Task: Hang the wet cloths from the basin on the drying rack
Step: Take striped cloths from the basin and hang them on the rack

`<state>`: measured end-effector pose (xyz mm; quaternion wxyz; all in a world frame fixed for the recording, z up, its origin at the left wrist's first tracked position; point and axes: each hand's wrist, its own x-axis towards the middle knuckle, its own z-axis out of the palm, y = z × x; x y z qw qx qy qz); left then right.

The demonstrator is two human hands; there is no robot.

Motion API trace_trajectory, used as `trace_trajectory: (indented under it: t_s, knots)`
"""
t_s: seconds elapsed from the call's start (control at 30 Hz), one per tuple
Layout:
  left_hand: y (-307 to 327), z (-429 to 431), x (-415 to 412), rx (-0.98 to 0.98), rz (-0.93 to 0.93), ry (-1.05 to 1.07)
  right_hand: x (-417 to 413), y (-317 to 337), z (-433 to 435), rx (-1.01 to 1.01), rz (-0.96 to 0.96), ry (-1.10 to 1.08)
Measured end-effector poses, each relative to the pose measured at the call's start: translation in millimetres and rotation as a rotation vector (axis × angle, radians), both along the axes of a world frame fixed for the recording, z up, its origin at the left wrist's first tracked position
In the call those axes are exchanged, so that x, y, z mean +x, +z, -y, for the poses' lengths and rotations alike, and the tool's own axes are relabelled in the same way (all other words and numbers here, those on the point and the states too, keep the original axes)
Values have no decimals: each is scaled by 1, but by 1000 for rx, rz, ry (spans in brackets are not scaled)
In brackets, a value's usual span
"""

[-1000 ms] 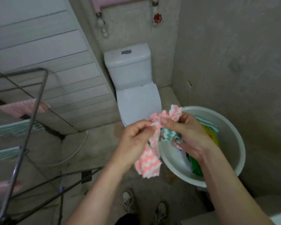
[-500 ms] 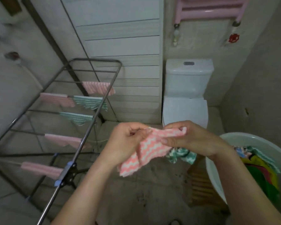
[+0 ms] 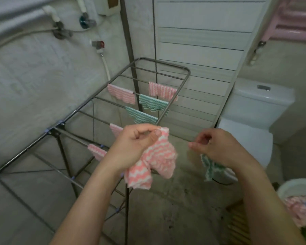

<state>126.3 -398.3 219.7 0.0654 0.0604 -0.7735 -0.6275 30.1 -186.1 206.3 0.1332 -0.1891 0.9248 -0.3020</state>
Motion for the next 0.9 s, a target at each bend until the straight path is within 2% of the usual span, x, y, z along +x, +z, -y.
trace_trajectory:
  t_s: [0.07,0.13,0.2,0.27,0.4,0.6,0.8,0.9]
  knots:
    - [5,11,6,36,49,-77,7,10,17,-284,92,31]
    - [11,20,14,54,105,-188,18,23,42,-527,356,228]
    - [16,26,19,72,116,-249,28,29,66,-554,497,436]
    - [20,39,23,54,106,-208,33,30,86,-490,431,534]
    - [27,72,33,8,154,-82,28,33,99,-330,243,478]
    - [31,108,38,-491,300,-24,1,37,105,-117,-61,444]
    - [15,126,12,-885,179,321,-25,35,124,-110,-142,431]
    - [2,135,-11,-897,52,591,-46,33,135,-190,-129,432]
